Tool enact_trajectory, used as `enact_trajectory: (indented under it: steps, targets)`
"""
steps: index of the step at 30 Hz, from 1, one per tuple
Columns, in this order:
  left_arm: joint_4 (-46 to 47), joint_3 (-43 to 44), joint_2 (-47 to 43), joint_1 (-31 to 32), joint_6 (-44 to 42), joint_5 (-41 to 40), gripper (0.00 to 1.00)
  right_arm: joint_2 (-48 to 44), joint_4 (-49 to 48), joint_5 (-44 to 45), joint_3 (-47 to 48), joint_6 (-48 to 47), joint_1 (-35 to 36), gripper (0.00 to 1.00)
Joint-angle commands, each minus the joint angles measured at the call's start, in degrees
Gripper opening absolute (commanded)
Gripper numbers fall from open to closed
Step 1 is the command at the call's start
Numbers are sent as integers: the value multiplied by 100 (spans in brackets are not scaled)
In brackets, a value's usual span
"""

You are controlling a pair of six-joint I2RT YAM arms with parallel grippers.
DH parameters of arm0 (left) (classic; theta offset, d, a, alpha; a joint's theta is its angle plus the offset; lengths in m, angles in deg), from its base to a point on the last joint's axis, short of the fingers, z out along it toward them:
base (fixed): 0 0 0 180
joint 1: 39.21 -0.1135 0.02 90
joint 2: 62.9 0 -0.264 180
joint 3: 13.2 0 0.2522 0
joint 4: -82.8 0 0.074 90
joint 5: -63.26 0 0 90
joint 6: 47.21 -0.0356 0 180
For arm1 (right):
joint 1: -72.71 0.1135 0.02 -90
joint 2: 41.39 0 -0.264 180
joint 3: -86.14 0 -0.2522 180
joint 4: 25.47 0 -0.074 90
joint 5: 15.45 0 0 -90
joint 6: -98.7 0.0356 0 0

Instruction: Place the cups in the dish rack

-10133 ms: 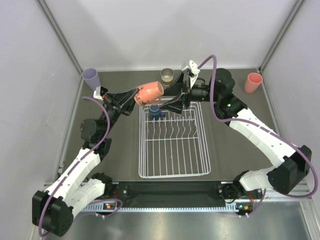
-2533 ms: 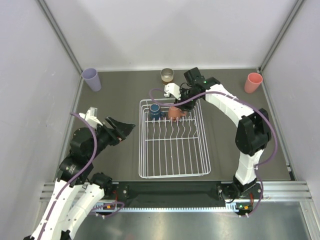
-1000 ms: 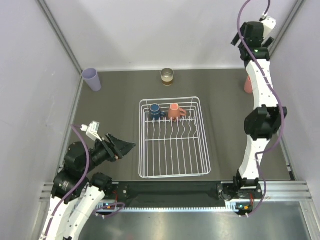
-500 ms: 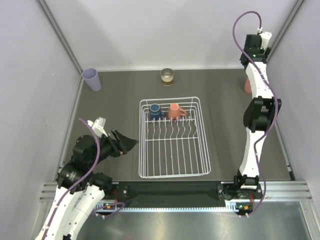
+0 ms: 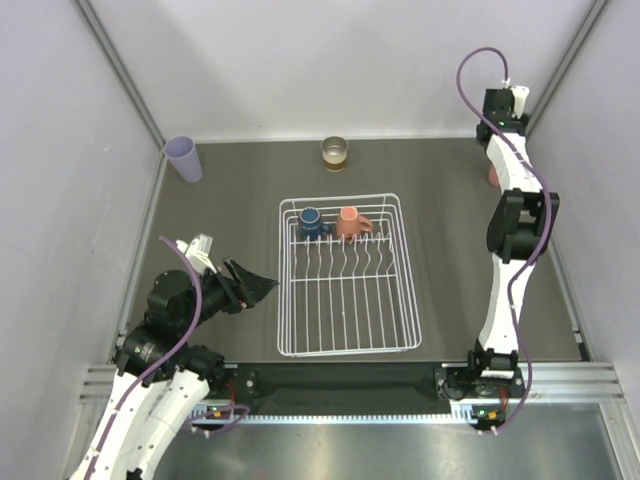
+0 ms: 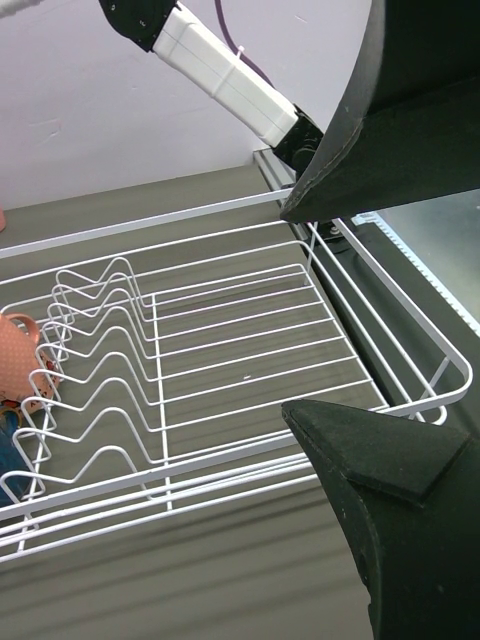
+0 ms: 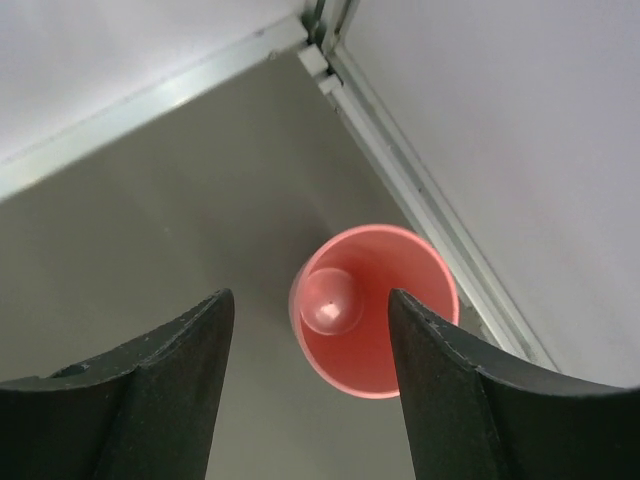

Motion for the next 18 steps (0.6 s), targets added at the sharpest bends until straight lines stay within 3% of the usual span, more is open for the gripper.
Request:
enact_trajectory:
  steps: [1, 4, 18]
  targets:
    - [215, 43, -34, 1, -144, -15, 76, 45, -155, -48, -112, 84, -41, 63]
    - [154, 60, -61, 1, -144, -33, 76, 89, -138, -93, -165, 137, -41, 58]
    - [92, 51, -17, 1, -179, -94, 76, 449, -41, -84, 116, 15, -129, 51]
